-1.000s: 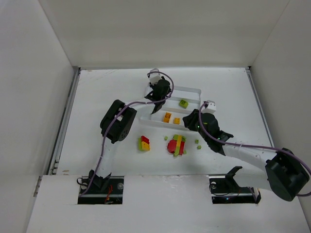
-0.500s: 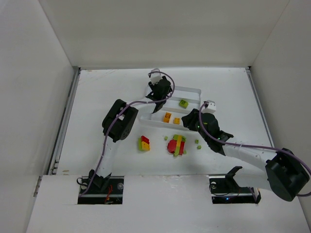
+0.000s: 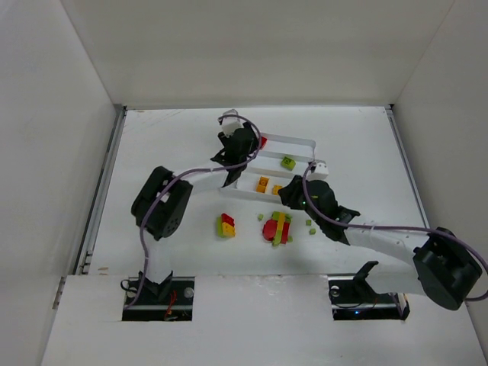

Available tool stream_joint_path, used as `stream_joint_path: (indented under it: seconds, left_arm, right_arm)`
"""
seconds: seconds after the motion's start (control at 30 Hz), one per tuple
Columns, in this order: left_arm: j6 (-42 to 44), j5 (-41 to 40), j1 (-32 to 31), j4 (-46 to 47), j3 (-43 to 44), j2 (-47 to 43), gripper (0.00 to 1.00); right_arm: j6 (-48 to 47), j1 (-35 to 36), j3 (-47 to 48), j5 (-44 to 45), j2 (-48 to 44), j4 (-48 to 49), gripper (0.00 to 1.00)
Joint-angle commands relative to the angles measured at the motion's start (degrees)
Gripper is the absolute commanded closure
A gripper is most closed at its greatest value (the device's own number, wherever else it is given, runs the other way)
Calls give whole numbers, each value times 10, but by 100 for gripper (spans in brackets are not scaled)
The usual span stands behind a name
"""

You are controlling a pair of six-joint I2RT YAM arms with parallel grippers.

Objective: Sort the legos into containers by color

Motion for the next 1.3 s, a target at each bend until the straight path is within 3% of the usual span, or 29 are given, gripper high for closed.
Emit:
stream_joint_path:
  seconds: [0.0,0.13,0.23,0.3,0.5,0.6,0.8,0.97,1.13,1.27]
  left_arm:
    - [9,8,13,23,-75,-142,44]
    - [-12,16,26,0,-222,-283,44]
    - [-48,12,41,-58,-336,-405,44]
    - [-69,12,47,-96,-391,-472,45]
    - [-93,16,26,-246,-502,-657,53]
    - [-108,21,-16,-325,-520,-719,50]
    - [-114,16,-149,-366,-524,-745,35]
    - [-114,-39,-253,-351,-530,-694,30]
    - [-139,-93,-272,-358,-524,-650,31]
    - [-146,-92,-263,-349,-524,-632,31]
  right_arm:
    - [-29,46,45,-34,26,24,61]
    - [-57,113,79,-56,55,16,55]
    - [-68,161,106,-63,81,15,35]
    - [-68,181,122,-62,101,16,29]
    - [-45,188,154,-48,141,-3,27]
    - [-33,176,150,-23,135,-11,27]
    - [-30,133,136,-13,142,-14,27]
    - [-29,114,130,-16,157,-9,26]
    - [-28,110,126,-18,156,-6,25]
    - [-28,110,124,-21,158,-6,23]
